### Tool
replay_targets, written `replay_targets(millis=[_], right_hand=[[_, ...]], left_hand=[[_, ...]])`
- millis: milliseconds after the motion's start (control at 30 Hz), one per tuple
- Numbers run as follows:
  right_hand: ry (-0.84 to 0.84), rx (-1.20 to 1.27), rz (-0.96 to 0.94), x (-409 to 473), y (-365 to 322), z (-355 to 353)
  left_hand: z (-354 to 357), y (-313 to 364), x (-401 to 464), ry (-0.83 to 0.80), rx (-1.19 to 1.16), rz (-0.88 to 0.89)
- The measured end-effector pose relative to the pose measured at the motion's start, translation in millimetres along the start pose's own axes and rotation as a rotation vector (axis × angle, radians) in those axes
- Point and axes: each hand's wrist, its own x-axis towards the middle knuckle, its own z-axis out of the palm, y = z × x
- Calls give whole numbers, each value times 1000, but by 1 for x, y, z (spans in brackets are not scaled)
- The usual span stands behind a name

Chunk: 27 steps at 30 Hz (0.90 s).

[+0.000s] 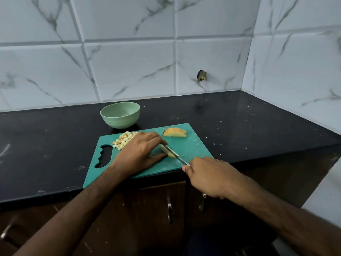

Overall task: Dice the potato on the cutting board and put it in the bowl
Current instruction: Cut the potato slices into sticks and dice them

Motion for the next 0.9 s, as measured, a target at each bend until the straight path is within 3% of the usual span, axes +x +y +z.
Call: replay_targets(millis=[333,500,900], right_hand=[[-31,102,33,6,5,5],[28,-30,-5,10,5,5],[-36,143,30,11,14,-12]], left_hand=[[1,-2,0,-99,-146,-84],[0,-3,-2,-67,-133,-126],[-1,-4,0,-20,-73,-98]])
